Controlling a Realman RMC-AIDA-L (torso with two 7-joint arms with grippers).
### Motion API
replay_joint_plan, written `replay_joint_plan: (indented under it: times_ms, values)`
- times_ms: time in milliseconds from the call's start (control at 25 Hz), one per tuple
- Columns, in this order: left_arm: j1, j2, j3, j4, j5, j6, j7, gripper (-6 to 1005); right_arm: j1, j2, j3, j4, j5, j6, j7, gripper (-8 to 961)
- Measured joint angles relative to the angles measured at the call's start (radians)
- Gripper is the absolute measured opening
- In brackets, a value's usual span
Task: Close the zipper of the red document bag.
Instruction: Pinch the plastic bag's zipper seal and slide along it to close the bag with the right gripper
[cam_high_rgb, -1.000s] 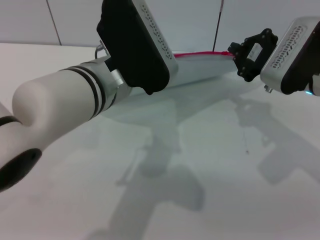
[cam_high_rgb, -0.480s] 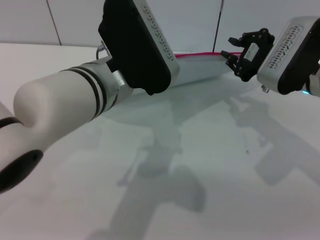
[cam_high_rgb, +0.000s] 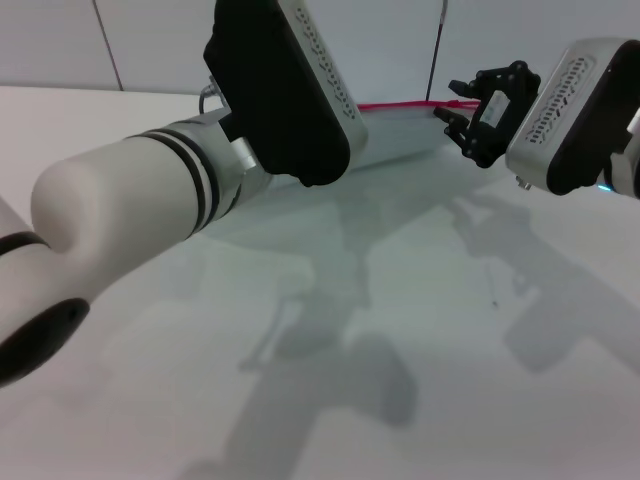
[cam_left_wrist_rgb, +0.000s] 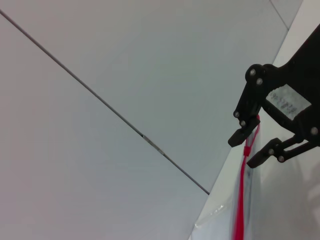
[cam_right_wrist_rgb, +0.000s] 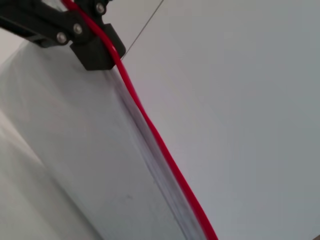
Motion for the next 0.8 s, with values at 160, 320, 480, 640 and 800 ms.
replay_joint_plan:
  times_ms: [160,320,480,640,800]
  values:
    - [-0.001,0.0,0.002,0.001,0.0,0.0,0.001,38,0.008,0.0,-0.002,0.004,-0.001,0.0,-0.001,281]
    - [-0.001,-0.001,0.004,0.001,0.0,0.001,0.002,38,0.026,0.001,-0.009,0.029,0.0,0.0,-0.001,276]
    - [-0.001,-0.001,0.005,0.0,0.0,0.002,0.002,37,0.038,0.001,-0.025,0.046,0.0,0.012,-0.001,271]
    - [-0.001,-0.002,0.013,-0.003,0.0,0.003,0.002,37,0.04,0.002,-0.035,0.049,0.0,0.017,-0.002,254]
    - [-0.002,-0.002,0.015,-0.004,0.0,0.005,0.002,37,0.04,0.002,-0.039,0.052,0.0,0.025,-0.002,216]
